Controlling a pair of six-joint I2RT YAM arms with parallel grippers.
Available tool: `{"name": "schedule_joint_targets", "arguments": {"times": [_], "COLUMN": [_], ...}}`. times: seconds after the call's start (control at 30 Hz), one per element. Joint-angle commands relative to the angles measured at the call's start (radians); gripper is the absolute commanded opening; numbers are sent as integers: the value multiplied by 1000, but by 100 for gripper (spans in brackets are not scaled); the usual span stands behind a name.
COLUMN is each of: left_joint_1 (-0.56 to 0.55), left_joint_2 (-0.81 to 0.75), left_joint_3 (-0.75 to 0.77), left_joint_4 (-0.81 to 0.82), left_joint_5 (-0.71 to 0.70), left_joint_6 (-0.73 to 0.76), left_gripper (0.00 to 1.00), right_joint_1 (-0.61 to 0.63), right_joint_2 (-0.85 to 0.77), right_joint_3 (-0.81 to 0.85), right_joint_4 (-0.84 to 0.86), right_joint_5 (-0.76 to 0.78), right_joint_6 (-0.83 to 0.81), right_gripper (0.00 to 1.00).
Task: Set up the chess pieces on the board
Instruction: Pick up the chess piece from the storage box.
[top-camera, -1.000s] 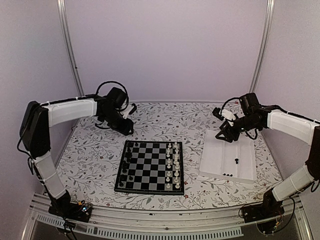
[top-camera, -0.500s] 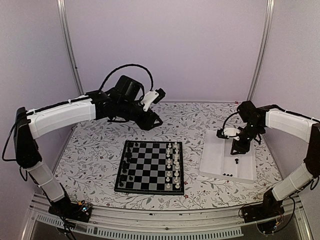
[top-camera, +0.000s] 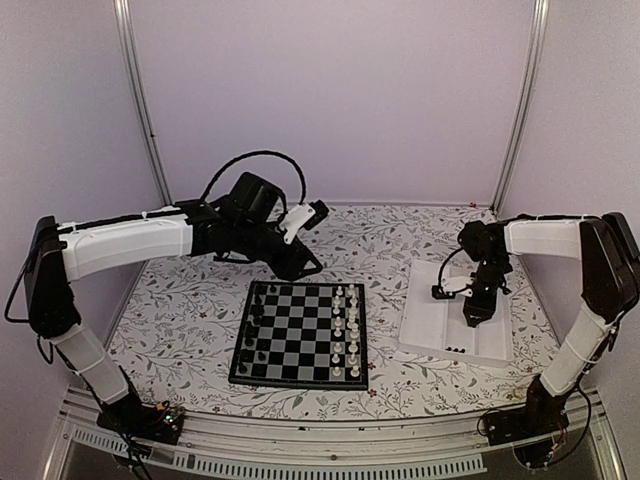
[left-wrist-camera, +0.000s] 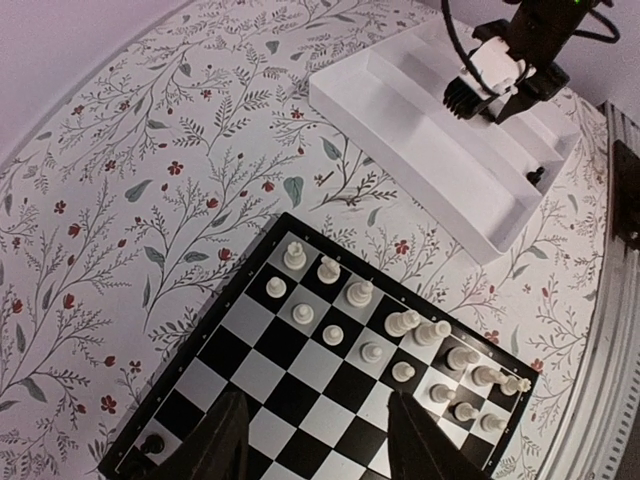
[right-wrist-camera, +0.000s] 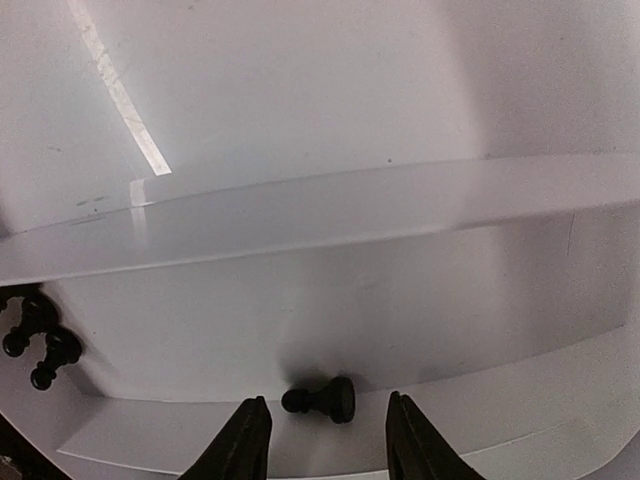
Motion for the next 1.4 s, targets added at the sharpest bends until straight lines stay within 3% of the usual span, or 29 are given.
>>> {"name": "schedule_joint_targets", "arguments": {"times": [0.0, 0.37, 0.67, 1.1, 1.23, 1.37], "left_joint_1": [5, 5, 5, -4, -37, -138], "left_joint_2": [-26, -19, -17, -18, -72, -134], "left_joint_3": [-8, -7, -4, -5, -85, -233], "left_joint_4": [30, 20, 12, 19, 163, 501], "left_joint_5": [28, 27, 28, 39, 38, -45], "left_joint_6": [-6, -4, -1, -11, -38, -102], "left_gripper": [50, 50, 50, 49, 48, 48], "right_joint_1": [-6, 0, 27, 15, -13, -32], "right_joint_2": [39, 84, 73, 61, 37, 34], "right_joint_3": [36, 45, 41, 148, 187, 200], "right_joint_4": [-28, -92, -123, -187, -205, -215], "right_joint_5": [23, 3, -115, -292, -406, -561], "right_joint_6": [26, 80, 129, 183, 193, 198], "right_gripper": [40, 28, 15, 12, 11, 11]}}
